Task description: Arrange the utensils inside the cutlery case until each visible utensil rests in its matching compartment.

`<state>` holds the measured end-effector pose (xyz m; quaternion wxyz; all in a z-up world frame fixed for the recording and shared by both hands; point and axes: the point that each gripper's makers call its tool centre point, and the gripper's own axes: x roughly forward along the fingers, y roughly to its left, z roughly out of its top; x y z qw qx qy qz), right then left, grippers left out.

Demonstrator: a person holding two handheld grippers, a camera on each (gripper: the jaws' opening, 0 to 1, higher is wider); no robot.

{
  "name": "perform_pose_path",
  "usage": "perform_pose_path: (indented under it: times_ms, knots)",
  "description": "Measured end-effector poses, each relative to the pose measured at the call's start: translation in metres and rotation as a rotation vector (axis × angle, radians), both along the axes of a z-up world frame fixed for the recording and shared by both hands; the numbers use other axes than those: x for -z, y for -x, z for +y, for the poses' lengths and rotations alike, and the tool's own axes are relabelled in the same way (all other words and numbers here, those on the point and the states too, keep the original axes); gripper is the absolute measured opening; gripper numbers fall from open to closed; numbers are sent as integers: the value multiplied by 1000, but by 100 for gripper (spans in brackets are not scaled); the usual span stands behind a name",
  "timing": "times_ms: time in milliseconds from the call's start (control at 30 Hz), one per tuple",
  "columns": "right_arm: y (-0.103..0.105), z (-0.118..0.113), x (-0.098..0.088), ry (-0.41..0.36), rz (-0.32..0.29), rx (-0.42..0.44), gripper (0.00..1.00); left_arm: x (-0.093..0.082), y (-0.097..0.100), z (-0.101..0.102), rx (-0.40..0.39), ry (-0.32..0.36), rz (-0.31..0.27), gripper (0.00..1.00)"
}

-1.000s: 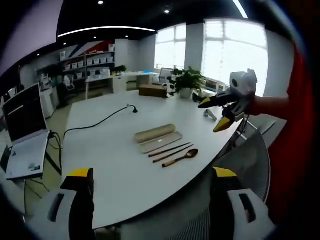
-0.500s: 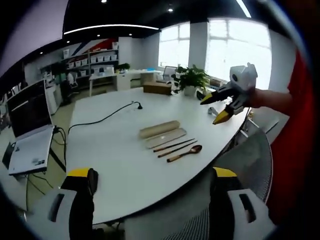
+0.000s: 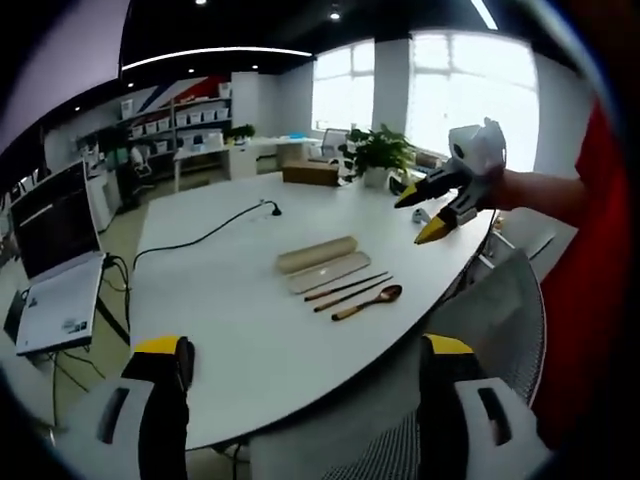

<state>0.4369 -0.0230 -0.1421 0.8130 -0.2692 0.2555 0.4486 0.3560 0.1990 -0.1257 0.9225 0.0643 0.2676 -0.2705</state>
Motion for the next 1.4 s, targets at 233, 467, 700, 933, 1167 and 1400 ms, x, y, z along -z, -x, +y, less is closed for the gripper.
perform_pose_path:
  times_ms: [233,467,700,933,1167,1400]
  knots:
    - [-2,-3,-5,-15,-2,20,45,4,4,-3,26,-4,-3,97]
    - [3,-1,3,15,12,10,39,6,7,-8,45,6,0,93]
    - [3,-5,4,86,34,-21,24,-1,4,-9,49,49,-21,89]
    - [-1,-1,10,147,60,-44,28,-2,4,-4,45,47,-22,87]
    - [-3,-5,11,257,79,-142,31,6,16,-4,37,40,-4,86]
    - [-6,-6,14,305,99,-177,30,9,20,-7,-16,87,9,91]
